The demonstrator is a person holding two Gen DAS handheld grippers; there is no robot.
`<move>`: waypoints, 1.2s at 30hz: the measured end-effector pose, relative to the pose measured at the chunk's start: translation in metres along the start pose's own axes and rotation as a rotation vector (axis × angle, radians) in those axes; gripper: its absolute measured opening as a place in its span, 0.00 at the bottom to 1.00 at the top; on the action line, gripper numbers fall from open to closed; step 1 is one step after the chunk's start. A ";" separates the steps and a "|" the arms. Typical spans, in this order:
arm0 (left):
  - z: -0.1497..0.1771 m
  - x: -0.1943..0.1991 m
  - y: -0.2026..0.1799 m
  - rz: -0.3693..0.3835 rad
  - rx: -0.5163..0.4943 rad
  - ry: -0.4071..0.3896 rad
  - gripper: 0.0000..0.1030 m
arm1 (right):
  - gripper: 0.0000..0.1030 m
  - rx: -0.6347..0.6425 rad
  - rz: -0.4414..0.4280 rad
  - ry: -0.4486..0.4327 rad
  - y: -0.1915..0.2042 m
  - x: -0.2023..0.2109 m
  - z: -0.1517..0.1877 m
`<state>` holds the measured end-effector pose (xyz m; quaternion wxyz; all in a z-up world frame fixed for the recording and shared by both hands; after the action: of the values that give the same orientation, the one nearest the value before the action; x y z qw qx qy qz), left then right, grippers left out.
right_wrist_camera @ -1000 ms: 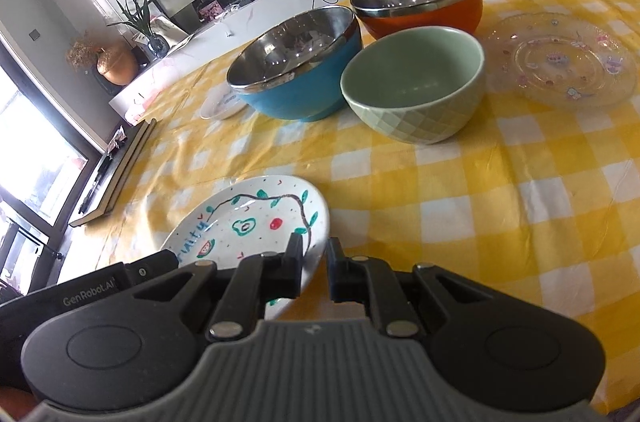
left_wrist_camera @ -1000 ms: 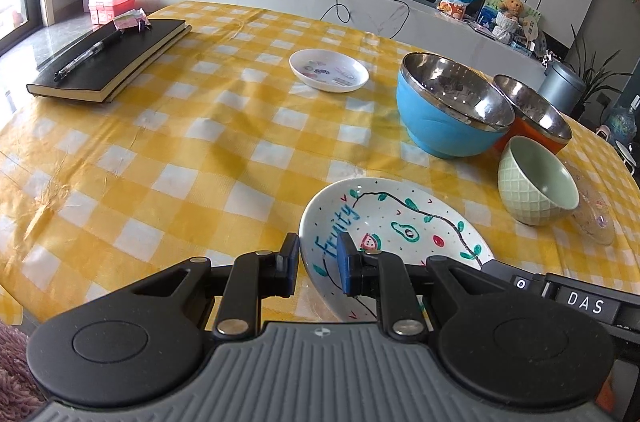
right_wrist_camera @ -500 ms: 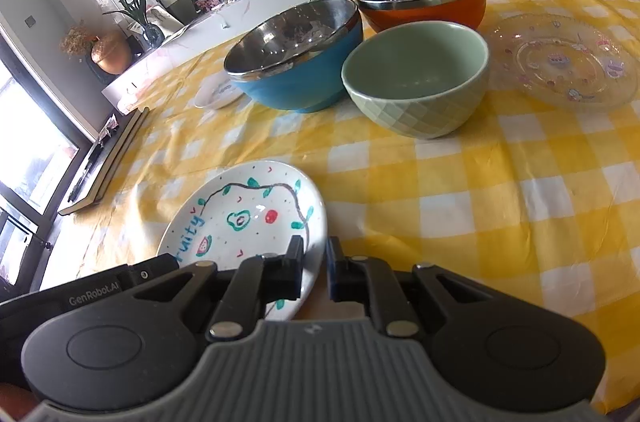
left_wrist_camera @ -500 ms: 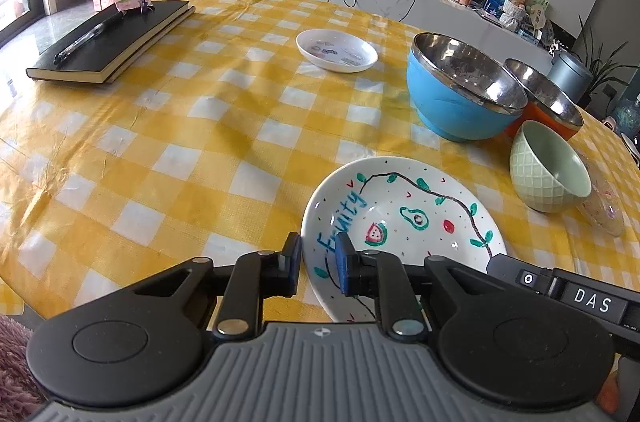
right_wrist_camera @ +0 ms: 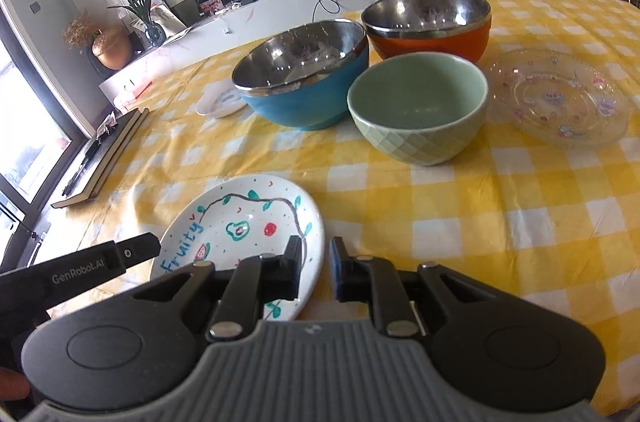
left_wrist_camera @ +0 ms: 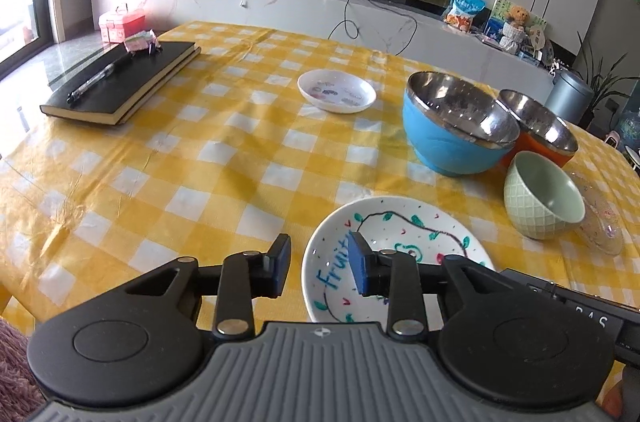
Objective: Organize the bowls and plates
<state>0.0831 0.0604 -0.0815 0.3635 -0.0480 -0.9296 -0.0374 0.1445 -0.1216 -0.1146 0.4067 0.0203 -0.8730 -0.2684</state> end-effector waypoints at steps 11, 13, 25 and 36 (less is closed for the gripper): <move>-0.033 0.035 -0.042 0.093 -0.040 -0.087 0.42 | 0.29 0.104 -0.036 -0.107 0.008 0.048 -0.035; -0.039 0.040 -0.055 0.126 -0.041 -0.106 0.42 | 0.31 0.121 -0.030 -0.108 0.004 0.053 -0.040; -0.043 0.027 -0.158 0.310 -0.108 -0.109 0.42 | 0.31 0.006 0.090 -0.154 -0.090 0.081 -0.079; -0.044 -0.020 -0.221 0.350 -0.062 -0.113 0.41 | 0.31 -0.206 0.198 -0.233 -0.158 0.072 -0.107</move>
<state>0.1016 -0.1648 -0.0708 0.3103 -0.2223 -0.9243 0.0006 0.1451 -0.3229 -0.0848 0.3273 -0.1388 -0.8799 -0.3153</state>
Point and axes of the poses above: each gripper's, at about its wrist camera, not at the fingertips, and x roughly against the way its jaws point, y to its left, z to its underside, the point moved 3 cm from there along -x, roughly the way its jaws point, and after that the axes turned 15 degrees about -x, right-handed, at the moved point
